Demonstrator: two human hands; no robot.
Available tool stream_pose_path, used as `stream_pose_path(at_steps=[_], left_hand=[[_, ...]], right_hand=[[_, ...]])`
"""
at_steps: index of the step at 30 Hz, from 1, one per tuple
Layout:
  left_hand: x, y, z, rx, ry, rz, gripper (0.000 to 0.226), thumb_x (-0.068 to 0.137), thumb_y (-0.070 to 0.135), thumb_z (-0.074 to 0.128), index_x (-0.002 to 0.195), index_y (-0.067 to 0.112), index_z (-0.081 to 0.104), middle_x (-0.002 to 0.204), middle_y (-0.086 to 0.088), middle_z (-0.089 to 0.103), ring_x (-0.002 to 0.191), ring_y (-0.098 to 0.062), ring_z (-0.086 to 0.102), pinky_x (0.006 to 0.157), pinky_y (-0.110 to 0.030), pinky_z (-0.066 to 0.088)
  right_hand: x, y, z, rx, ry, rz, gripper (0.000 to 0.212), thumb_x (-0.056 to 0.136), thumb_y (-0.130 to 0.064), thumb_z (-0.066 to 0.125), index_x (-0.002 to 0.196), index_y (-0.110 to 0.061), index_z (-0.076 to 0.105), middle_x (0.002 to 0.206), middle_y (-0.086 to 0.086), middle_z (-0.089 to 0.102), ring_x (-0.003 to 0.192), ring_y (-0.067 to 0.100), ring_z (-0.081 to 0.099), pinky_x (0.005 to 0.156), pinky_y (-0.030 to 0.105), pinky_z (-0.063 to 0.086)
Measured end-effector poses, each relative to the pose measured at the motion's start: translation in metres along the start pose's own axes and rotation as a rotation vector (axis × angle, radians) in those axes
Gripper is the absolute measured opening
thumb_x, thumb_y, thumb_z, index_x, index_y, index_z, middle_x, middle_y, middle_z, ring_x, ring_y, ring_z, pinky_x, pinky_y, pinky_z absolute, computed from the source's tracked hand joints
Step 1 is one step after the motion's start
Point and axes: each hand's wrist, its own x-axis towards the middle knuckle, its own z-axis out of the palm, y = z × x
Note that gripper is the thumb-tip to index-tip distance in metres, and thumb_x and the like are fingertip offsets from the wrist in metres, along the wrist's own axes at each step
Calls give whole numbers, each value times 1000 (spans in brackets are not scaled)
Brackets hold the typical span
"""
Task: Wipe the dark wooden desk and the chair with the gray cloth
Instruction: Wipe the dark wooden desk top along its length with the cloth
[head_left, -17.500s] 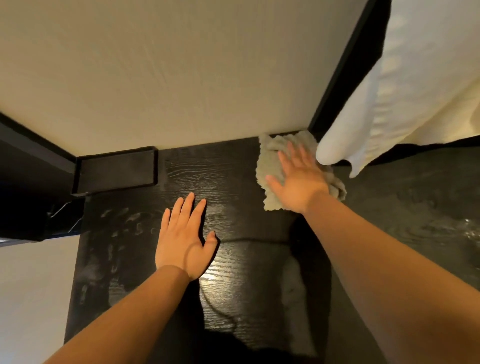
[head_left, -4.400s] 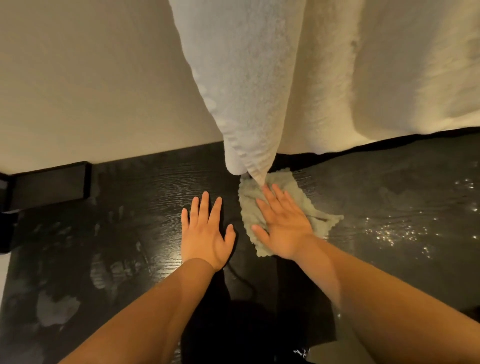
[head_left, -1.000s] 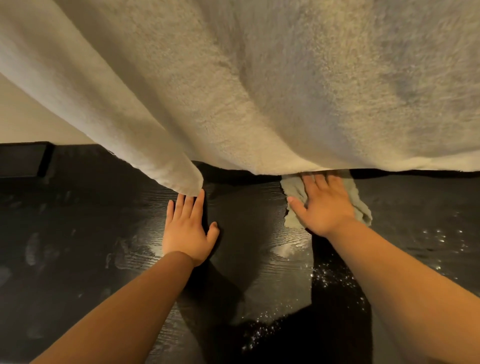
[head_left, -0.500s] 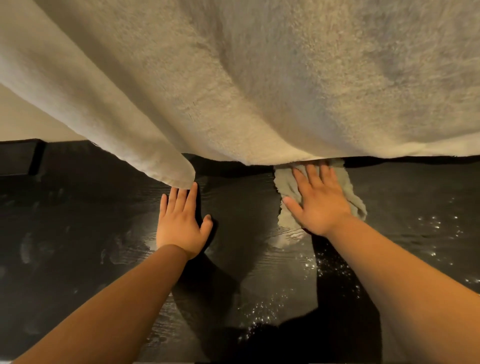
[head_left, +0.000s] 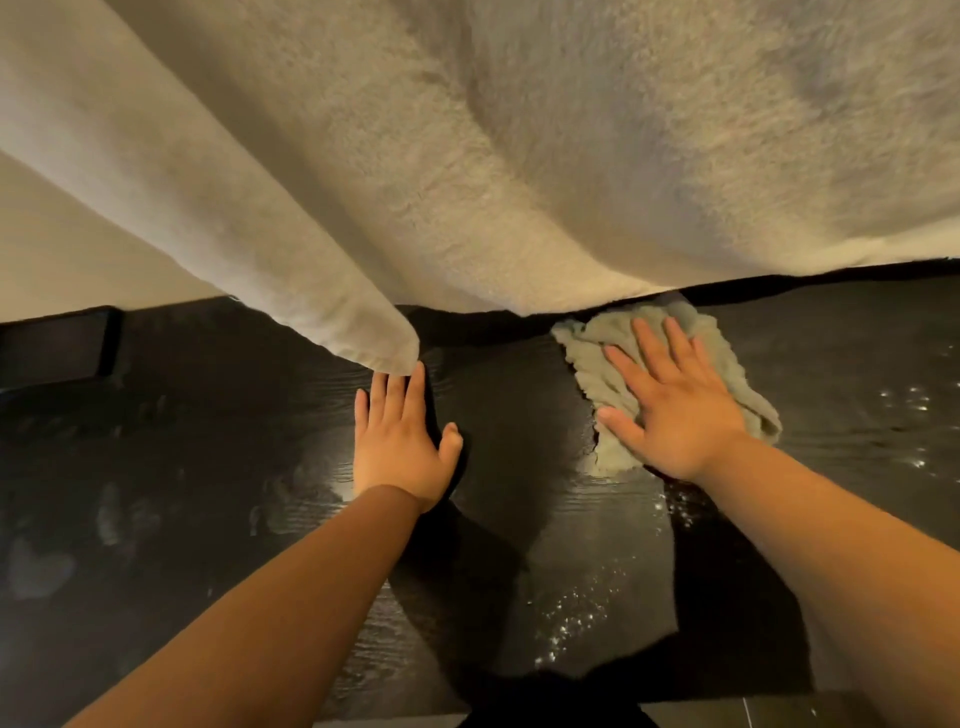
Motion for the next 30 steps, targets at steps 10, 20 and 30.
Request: stream_pose_path(at_steps=[10, 20, 30], left_hand=[[1, -1, -3, -16, 17, 8, 90, 94, 64, 33, 168, 19, 11, 174, -10, 16, 162, -30, 2, 131, -53, 7], [-1, -3, 3, -31, 60, 31, 91, 94, 67, 37, 167, 17, 15, 173, -10, 18, 161, -32, 5, 131, -52, 5], [-3, -6, 2, -45, 46, 63, 90, 93, 70, 30, 168, 22, 13, 175, -12, 12, 162, -34, -1, 131, -54, 3]], right_hand=[[-48, -88, 24, 59, -33, -189, 73, 107, -58, 12, 167, -16, 19, 173, 9, -21, 159, 25, -24, 129, 44, -9], [-45, -64, 21, 99, 34, 236, 82, 101, -66, 5, 167, -17, 0, 172, 16, -21, 158, 33, -23, 130, 51, -4], [-59, -55, 17, -64, -56, 65, 92, 89, -84, -9, 166, -34, -10, 170, 9, -30, 154, 34, -33, 128, 53, -12]])
